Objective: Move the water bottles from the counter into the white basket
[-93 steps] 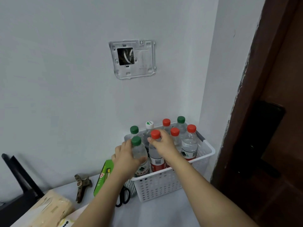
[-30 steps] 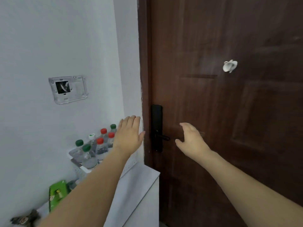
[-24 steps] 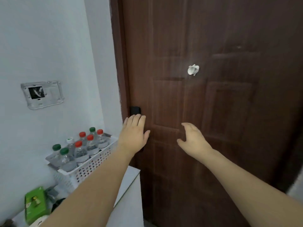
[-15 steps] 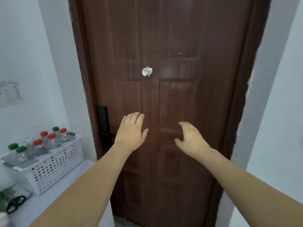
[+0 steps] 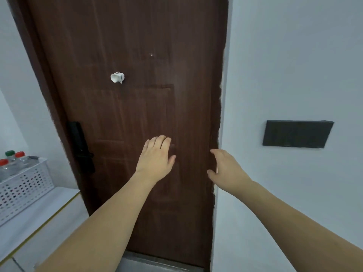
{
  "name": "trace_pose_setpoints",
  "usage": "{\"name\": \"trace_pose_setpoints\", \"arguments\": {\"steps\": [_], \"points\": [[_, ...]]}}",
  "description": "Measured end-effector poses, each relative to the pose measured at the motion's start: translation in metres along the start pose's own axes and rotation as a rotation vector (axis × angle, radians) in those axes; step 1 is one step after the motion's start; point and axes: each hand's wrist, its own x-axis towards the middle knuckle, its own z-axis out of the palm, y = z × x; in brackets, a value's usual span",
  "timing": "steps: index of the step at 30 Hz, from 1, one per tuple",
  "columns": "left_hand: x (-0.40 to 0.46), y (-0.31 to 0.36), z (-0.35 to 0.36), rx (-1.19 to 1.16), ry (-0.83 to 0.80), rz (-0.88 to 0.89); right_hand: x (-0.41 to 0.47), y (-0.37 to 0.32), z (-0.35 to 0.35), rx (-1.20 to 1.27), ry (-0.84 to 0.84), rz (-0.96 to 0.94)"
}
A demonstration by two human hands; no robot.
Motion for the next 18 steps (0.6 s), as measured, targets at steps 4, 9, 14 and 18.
{"name": "trace_pose_setpoints", "arguments": {"steps": [4, 9, 14, 18], "points": [[-0.011, 0.051, -0.002, 0.0, -0.027, 0.005, -0.03, 0.04, -0.026, -0.009, -0.016, 0.041], [-0.017, 0.133, -0.021, 0.026, 0.014, 0.01, -0.073, 0.108, -0.07, 0.014, -0.011, 0.072], [-0.034, 0.222, -0.029, 0.039, 0.024, 0.016, -0.11, 0.173, -0.111, 0.0, -0.073, 0.014], [-0.048, 0.285, -0.028, 0.029, -0.012, 0.037, -0.137, 0.211, -0.132, 0.01, -0.113, 0.013]]}}
